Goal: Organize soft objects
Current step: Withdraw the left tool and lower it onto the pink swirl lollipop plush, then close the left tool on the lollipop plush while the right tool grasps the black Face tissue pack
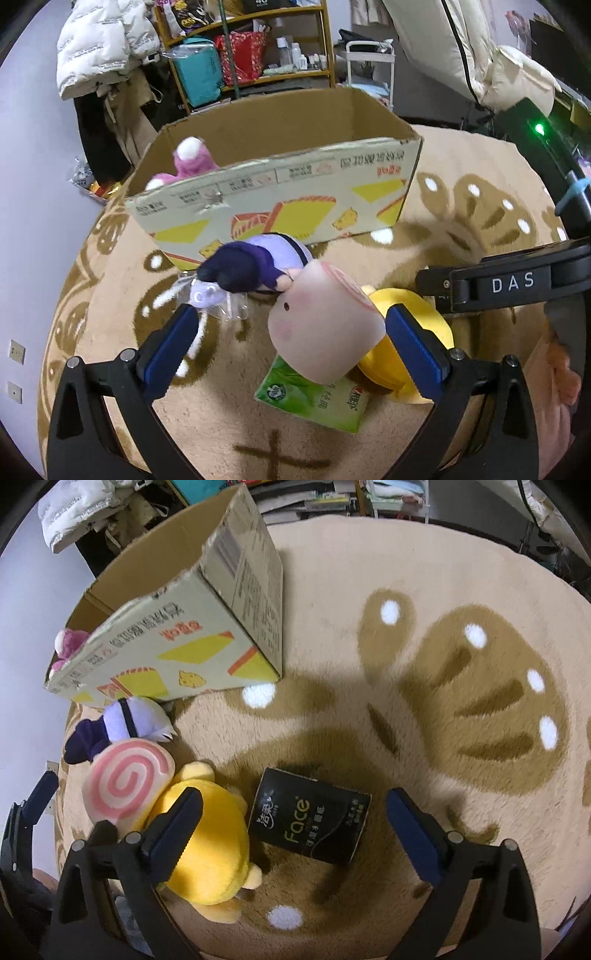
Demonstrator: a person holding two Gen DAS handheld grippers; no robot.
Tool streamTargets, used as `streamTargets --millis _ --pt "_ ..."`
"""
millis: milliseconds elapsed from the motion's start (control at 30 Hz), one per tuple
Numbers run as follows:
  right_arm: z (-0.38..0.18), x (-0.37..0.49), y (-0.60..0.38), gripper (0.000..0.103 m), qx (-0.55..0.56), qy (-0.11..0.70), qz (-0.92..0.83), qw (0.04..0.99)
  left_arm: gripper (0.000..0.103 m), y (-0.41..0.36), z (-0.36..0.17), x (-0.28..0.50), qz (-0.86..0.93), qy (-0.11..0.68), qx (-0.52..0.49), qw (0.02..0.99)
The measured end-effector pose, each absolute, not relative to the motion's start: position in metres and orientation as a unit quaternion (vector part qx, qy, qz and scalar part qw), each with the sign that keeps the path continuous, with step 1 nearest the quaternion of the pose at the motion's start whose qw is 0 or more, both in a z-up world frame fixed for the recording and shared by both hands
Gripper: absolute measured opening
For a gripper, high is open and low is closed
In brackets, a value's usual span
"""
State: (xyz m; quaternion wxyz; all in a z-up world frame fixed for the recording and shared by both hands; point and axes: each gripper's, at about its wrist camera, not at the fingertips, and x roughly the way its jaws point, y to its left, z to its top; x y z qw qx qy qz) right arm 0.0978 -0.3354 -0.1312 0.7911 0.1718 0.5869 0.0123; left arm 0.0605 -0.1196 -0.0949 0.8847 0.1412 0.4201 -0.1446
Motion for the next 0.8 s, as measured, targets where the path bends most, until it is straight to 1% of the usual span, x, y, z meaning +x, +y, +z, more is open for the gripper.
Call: streamTargets --millis 67,233,267,333,400,500,533,600,633,800 --pt "-0.134 0.099 -0.335 0.095 0.172 0.592 0.016 0.787 0.100 -0.118 -0.097 0.062 -0.146 0.424 0.139 0.883" --pt "-0.139 0.100 -0.329 0.091 0.174 0.601 0.026 0.780 0.100 -0.116 -0.104 0.068 -0.150 0.442 0.124 0.876" --pt "-0.139 0.100 -0.328 0.091 0.172 0.602 0.026 0.780 0.099 -0.116 -0.104 0.068 -0.151 0.442 0.124 0.875" --pt "-0.140 0.099 -0.326 0.087 0.171 0.604 0.025 0.778 0.093 -0.117 -0.105 0.067 -0.157 0.443 0.125 0.874" --pt "-0.142 0.099 -0.324 0.086 0.172 0.605 0.021 0.777 0.085 -0.118 -0.106 0.067 -0.165 0.447 0.124 0.871" --pt "-0.145 0.100 -0.326 0.082 0.175 0.606 0.019 0.775 0.077 -0.121 -0.108 0.065 -0.176 0.449 0.127 0.867" --pt "-0.145 0.100 -0.327 0.079 0.175 0.606 0.017 0.775 0.075 -0.122 -0.108 0.064 -0.178 0.449 0.128 0.866" --pt "-0.147 0.101 -0.329 0.073 0.174 0.606 0.010 0.776 0.064 -0.123 -0.108 0.063 -0.190 0.453 0.125 0.862" --pt "-0.146 0.102 -0.333 0.072 0.173 0.607 0.009 0.775 0.062 -0.124 -0.109 0.063 -0.194 0.456 0.122 0.860" --pt "-0.150 0.102 -0.340 0.071 0.168 0.611 0.008 0.774 0.052 -0.120 -0.107 0.063 -0.197 0.464 0.107 0.857"
